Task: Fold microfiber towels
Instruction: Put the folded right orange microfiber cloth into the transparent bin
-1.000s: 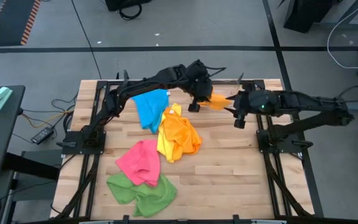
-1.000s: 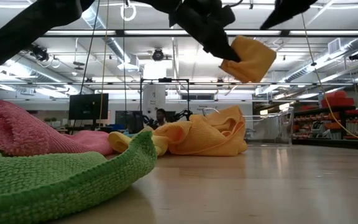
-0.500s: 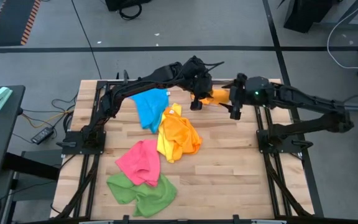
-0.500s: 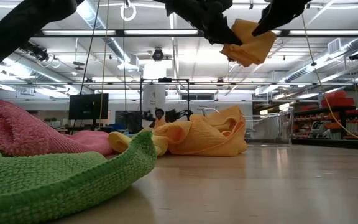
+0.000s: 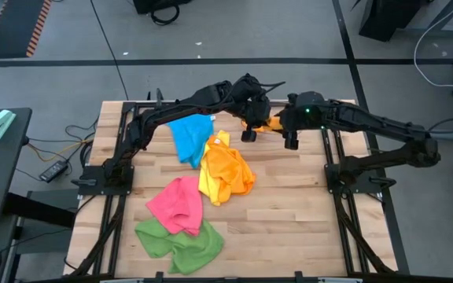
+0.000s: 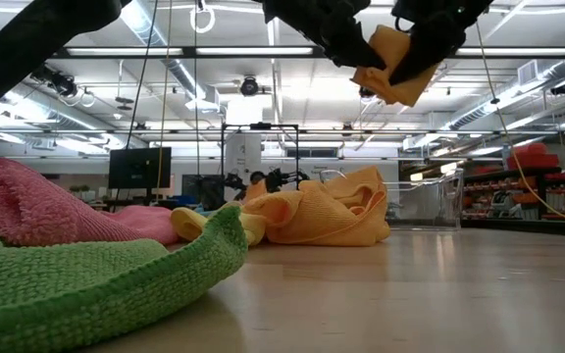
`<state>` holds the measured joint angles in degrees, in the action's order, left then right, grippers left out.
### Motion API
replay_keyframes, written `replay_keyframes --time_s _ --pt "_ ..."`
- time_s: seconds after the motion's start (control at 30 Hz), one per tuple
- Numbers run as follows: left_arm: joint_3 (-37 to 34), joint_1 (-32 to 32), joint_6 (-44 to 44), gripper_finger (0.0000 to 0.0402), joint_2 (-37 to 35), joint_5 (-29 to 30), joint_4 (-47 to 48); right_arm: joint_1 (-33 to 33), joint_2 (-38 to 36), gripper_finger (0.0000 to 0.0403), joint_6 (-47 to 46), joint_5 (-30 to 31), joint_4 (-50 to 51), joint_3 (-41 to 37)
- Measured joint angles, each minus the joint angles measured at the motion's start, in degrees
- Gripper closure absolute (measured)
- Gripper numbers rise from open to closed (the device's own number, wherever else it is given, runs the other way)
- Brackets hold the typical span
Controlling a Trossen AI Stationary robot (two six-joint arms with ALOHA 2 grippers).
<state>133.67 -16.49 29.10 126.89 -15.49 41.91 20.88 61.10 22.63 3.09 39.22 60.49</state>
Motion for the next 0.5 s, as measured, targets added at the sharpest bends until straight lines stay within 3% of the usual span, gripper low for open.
replay_keyframes --time_s 0.17,0.33,0.5 --pt "0.00 0.00 -0.24 0.0350 0.00 -0.01 0.26 0.00 0.61 0.0256 0.34 -0.39 0.15 0.00" --pt "-0.07 0.99 1.73 0.0282 -0.96 6.78 1.86 0.21 0.61 0.0343 0.51 -0.07 0.71 0.00" --pt "0.09 1.43 -1.20 0.0228 -4.94 9.28 8.45 3.20 -0.14 0.0356 -0.44 0.88 2.26 0.00"
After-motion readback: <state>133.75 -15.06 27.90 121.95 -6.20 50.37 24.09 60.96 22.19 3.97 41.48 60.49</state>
